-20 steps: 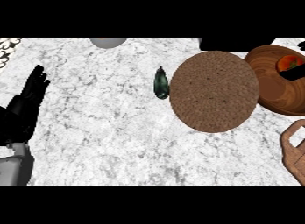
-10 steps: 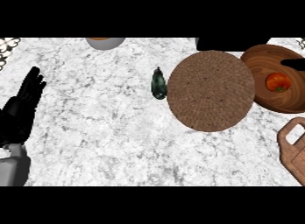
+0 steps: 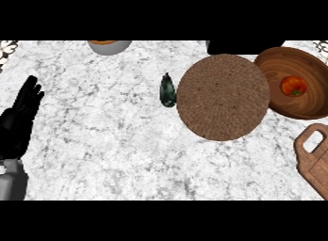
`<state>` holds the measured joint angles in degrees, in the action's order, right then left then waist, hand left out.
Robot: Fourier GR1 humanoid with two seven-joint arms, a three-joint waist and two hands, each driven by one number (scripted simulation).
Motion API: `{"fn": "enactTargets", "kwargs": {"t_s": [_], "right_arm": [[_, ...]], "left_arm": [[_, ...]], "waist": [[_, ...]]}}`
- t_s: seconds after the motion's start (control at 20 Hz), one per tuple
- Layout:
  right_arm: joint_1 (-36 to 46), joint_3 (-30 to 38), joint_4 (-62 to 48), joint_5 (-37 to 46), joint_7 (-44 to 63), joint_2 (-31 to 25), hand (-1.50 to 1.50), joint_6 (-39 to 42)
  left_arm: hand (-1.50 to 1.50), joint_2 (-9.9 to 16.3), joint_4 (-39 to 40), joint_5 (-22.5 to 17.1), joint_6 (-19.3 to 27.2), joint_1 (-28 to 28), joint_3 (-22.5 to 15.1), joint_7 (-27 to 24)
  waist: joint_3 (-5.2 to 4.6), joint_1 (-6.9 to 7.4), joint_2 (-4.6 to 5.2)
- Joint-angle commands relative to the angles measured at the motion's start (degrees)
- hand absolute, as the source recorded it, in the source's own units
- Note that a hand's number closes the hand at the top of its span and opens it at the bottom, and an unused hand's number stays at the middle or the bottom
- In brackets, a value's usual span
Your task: Pick the tomato from the placemat and place it in the bowl
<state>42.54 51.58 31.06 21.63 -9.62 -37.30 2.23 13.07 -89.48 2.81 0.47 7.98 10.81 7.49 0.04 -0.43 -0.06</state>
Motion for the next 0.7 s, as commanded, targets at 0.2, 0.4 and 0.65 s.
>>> {"fn": "enactTargets", "kwargs": {"t_s": [0.2, 0.4, 0.65], "right_arm": [[-13.3, 5.8, -2.9, -9.9, -7.3, -7.5, -1.50, 15.3], [-18.4, 8.0, -1.5, -15.4, -8.0, -8.3, -1.50, 23.4], [-21.0, 6.9, 1.9, -20.0, -7.4, -8.8, -1.50, 26.1]], "left_arm": [[0.00, -1.5, 0.7, 2.2, 1.9, 1.0, -1.4, 0.0], [0.00, 1.1, -0.2, -0.2, -0.7, 0.2, 1.0, 1.3], [0.00, -2.5, -4.5, 2.4, 1.2, -4.4, -2.3, 1.0]], "waist": [[0.03, 0.15, 0.18], [0.01, 0.14, 0.02], [-0.03, 0.49, -0.03]]}}
